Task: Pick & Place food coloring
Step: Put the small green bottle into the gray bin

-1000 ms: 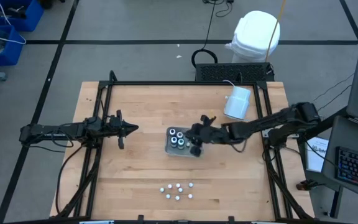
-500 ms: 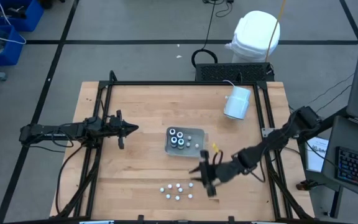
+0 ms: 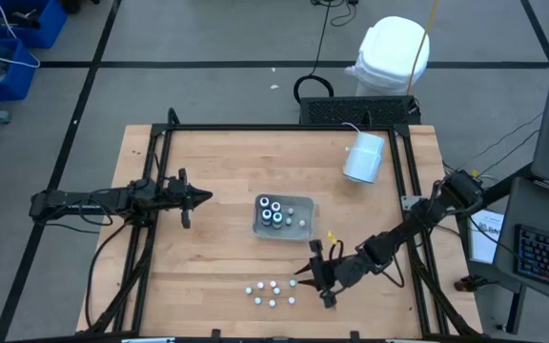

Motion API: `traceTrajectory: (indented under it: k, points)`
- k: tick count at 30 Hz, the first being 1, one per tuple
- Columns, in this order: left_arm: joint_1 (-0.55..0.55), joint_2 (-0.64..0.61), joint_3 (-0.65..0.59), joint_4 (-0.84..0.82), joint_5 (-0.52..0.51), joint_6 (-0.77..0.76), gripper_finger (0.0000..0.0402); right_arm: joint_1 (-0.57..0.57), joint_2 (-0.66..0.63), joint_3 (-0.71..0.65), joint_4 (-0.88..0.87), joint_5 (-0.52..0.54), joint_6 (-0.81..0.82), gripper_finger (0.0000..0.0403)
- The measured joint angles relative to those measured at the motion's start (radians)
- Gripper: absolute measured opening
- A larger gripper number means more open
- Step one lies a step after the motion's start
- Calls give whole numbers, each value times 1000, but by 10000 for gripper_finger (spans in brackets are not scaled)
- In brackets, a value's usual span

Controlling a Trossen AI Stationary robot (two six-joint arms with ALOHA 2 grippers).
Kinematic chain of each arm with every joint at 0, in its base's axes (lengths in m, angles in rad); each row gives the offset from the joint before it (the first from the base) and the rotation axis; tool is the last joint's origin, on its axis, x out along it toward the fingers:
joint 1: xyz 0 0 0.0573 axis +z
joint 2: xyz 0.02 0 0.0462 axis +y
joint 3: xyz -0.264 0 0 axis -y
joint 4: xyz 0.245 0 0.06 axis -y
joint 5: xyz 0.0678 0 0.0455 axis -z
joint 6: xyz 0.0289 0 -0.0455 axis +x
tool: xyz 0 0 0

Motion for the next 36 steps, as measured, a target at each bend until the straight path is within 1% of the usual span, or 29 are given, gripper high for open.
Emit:
traceTrajectory:
  k: [12,13,17,21,24,31,36]
  points:
    - [0,0,0,0,0,6,19,-17,0,-5,-1,-1,0,93]
    - [0,0,0,0,0,7,19,-17,0,-5,-2,-6,0,93]
    - [0,0,0,0,0,8,19,-19,21,-5,-4,-104,-13,90]
    - [0,0,0,0,0,7,19,-23,56,9,14,-106,7,93]
    - [0,0,0,-1,0,-2,19,-30,69,61,11,-106,6,100]
    - [0,0,0,1,0,3,19,-1,122,216,-195,-105,-14,130]
    - [0,0,1,3,-9,7,19,-9,142,222,-241,-102,-16,141]
